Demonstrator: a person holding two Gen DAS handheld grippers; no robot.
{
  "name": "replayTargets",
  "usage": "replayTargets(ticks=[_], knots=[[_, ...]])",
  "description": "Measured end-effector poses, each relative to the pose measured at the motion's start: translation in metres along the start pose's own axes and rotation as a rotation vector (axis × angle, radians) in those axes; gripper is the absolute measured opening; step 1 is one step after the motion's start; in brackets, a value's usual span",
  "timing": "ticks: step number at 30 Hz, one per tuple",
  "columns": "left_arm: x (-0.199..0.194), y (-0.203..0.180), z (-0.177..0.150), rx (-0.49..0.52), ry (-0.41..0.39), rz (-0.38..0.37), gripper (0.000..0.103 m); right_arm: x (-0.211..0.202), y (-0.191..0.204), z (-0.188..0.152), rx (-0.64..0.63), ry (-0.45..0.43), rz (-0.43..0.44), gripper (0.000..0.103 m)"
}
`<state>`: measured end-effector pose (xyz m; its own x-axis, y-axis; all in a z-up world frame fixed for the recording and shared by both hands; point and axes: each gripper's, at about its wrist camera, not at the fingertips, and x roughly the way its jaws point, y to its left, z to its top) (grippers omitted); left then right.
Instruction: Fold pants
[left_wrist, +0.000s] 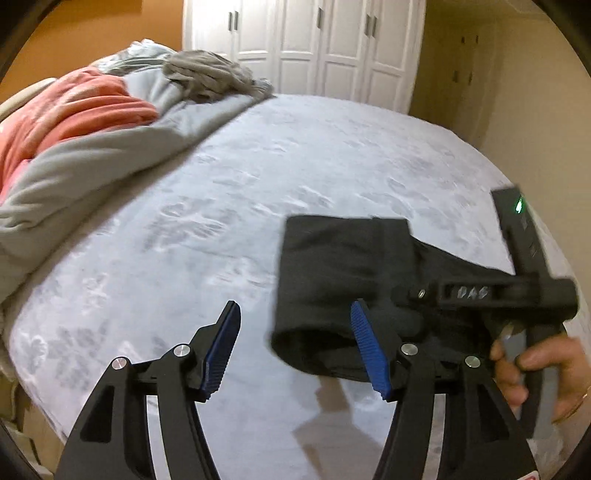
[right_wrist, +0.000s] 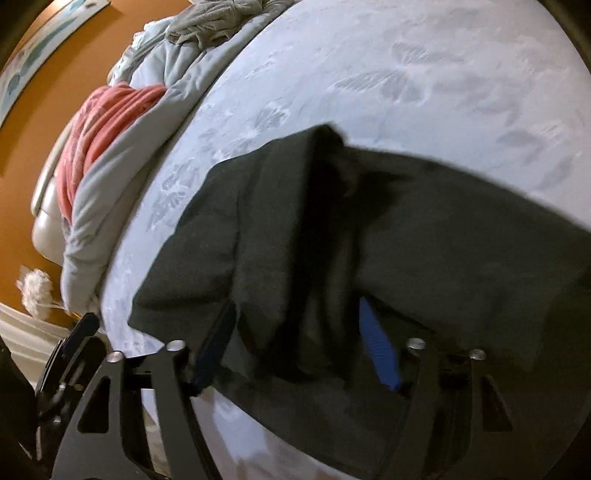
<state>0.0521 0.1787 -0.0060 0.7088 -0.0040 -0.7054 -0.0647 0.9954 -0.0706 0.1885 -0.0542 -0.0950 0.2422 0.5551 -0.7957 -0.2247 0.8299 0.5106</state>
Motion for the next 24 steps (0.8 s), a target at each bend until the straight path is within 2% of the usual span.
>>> replayTargets(ticks=[1, 2, 3, 6, 8, 9, 12, 14, 16, 19, 21, 22, 24], knots=[[-0.002, 0.007, 0.002, -0.019, -0.001, -0.007, 0.06, 0.004, 0.003, 0.0, 0.0, -0.008, -0.008, 0.047], [-0.003, 0.009, 0.005, -0.034, 0.001, -0.02, 0.06, 0.007, 0.01, 0.0, -0.011, -0.028, -0.031, 0.024], [-0.004, 0.011, 0.007, -0.048, 0.002, -0.036, 0.06, 0.008, 0.015, 0.001, -0.025, -0.035, -0.033, 0.017], [-0.01, 0.008, 0.014, -0.066, -0.009, -0.074, 0.06, -0.03, 0.037, 0.005, -0.069, -0.106, 0.02, 0.015], [-0.016, -0.003, 0.017, -0.054, -0.027, -0.104, 0.06, -0.087, 0.046, 0.007, -0.117, -0.184, 0.05, 0.015], [-0.018, -0.01, 0.018, -0.044, -0.031, -0.114, 0.063, -0.114, 0.046, 0.006, -0.134, -0.22, 0.047, 0.015], [-0.016, -0.034, 0.019, -0.01, -0.023, -0.145, 0.065, -0.202, 0.019, -0.011, -0.148, -0.32, -0.044, 0.015], [-0.011, -0.05, 0.017, 0.011, 0.001, -0.169, 0.065, -0.24, -0.024, -0.029, -0.105, -0.34, -0.164, 0.016], [-0.002, -0.067, 0.016, 0.028, 0.03, -0.19, 0.066, -0.248, -0.079, -0.047, -0.026, -0.29, -0.25, 0.016], [0.016, -0.094, 0.012, 0.044, 0.089, -0.226, 0.067, -0.226, -0.142, -0.069, 0.064, -0.193, -0.343, 0.017], [0.03, -0.108, 0.01, 0.028, 0.139, -0.272, 0.068, -0.205, -0.182, -0.085, 0.156, -0.154, -0.31, 0.022], [0.037, -0.114, 0.009, 0.016, 0.164, -0.291, 0.071, -0.2, -0.195, -0.092, 0.195, -0.175, -0.269, 0.024], [0.054, -0.124, 0.007, -0.018, 0.21, -0.311, 0.071, -0.205, -0.199, -0.094, 0.222, -0.192, -0.232, 0.026]])
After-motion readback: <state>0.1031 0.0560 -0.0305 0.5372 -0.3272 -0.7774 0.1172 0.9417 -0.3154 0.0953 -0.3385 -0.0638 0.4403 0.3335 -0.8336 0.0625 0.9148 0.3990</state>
